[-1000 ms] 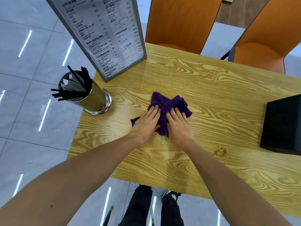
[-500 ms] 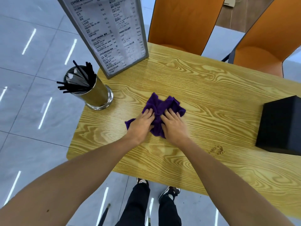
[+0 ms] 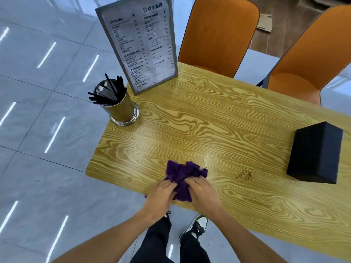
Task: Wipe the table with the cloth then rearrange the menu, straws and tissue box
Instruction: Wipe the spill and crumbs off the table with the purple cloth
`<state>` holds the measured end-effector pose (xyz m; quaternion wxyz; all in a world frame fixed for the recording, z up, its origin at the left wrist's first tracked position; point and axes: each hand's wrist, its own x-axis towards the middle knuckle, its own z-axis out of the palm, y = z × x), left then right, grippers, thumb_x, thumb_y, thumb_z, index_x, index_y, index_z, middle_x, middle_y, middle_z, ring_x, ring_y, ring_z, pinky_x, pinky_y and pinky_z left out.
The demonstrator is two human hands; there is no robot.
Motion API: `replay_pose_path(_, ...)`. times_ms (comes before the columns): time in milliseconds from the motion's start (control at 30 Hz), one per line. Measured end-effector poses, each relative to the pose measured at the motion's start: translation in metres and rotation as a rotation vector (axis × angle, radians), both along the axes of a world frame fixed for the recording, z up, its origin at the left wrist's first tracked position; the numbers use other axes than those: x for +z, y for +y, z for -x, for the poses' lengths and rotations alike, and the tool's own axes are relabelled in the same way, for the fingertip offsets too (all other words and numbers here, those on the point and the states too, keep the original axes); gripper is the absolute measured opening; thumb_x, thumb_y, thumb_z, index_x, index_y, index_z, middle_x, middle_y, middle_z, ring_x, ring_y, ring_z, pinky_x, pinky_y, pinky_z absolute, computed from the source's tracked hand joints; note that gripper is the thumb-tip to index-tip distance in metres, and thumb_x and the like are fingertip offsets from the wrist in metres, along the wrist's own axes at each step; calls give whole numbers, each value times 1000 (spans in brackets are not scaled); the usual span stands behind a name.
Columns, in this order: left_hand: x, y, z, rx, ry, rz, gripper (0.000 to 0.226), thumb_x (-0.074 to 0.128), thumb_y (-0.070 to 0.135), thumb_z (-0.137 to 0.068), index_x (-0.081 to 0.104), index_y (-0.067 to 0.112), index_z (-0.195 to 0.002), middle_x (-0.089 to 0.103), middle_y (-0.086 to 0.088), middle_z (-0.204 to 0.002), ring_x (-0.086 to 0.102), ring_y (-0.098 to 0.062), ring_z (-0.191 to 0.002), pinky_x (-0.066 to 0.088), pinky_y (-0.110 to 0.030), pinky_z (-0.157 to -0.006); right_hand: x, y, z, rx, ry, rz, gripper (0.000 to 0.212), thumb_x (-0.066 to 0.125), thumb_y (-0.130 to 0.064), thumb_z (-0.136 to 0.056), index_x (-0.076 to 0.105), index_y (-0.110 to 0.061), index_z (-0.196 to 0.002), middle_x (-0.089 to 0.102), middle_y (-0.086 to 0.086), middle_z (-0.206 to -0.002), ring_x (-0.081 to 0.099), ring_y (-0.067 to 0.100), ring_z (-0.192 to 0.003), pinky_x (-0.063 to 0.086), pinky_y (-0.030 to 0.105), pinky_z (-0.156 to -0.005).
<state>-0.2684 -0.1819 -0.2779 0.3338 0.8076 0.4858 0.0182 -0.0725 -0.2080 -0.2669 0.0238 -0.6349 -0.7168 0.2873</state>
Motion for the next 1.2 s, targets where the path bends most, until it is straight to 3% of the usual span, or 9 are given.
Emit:
replay_pose_path(67, 10, 7, 6, 94, -34, 17, 23, 57, 24, -98, 62, 19, -120, 71, 3, -107, 67, -20, -95, 51, -30, -82, 14, 10, -11, -98, 47, 53, 31, 49, -16, -102, 61, -17, -130, 69, 2, -117, 64, 27, -106, 47, 39, -93)
replay_pose_path(167, 24, 32, 9, 206, -73, 48, 28, 55, 32, -99, 58, 22, -125, 66, 6, -117, 65, -15, -99, 52, -33, -82, 37, 34, -33, -178, 135, 84, 30, 53, -24, -102, 58, -23, -131, 61, -2, -117, 60, 21, -104, 50, 38, -85)
replay_pose_path(267, 37, 70, 1, 240, -79, 44, 30, 58, 37, -95, 59, 28, -124, 62, 9, -116, 61, -11, -102, 50, -31, -85, 49, 62, -53, -186, 103, 83, 38, 58, -30, -100, 52, -27, -137, 56, -2, -124, 58, 20, -109, 50, 37, -87)
replay_pose_path(433, 40, 118, -22, 199, 92, -214, 37, 60, 26, -95, 59, 22, -131, 57, -4, -120, 54, -25, -108, 46, -41, -94, 42, 82, -51, -153, -306, -131, 46, 61, -11, -95, 53, -16, -141, 49, 23, -142, 50, 41, -126, 42, 50, -102)
replay_pose_path(567, 22, 101, -38, -49, 143, -146, 41, 53, 32, -100, 54, 23, -139, 54, -4, -135, 50, -25, -123, 41, -39, -102, 18, 67, -36, -20, -304, 0, 45, 50, -21, -103, 45, -18, -148, 47, 17, -147, 48, 34, -129, 42, 43, -102)
replay_pose_path(733, -4, 78, -35, -104, 236, -85, 57, 38, 31, -107, 19, 18, -158, 17, -12, -165, 14, -28, -153, 18, -44, -123, -4, 52, -28, -113, -316, 87, 56, 43, -30, -107, 24, -22, -159, 17, 17, -167, 15, 35, -154, 26, 54, -119)
replay_pose_path(800, -10, 76, -35, -121, 252, -64, 60, 33, 31, -108, 6, 19, -160, 2, -11, -168, -1, -26, -155, 11, -48, -124, -10, 53, -27, -123, -332, 111, 60, 37, -33, -108, 12, -25, -162, 4, 13, -170, 3, 34, -156, 20, 56, -120)
replay_pose_path(900, -16, 88, -40, -99, 237, -75, 59, 29, 32, -109, 2, 21, -160, -2, -10, -168, -6, -26, -155, 8, -49, -125, -15, 66, -30, -122, -321, 118, 61, 31, -34, -109, 3, -25, -162, -5, 14, -170, -6, 34, -156, 14, 57, -123)
replay_pose_path(1200, -21, 195, -74, -156, 342, -72, 66, 36, 37, -107, -6, 32, -158, -12, -4, -168, -11, -24, -154, 3, -60, -120, -24, 163, -54, -179, -288, 70, 60, 31, -41, -108, 6, -31, -162, -7, 13, -170, -9, 34, -155, 7, 61, -122)
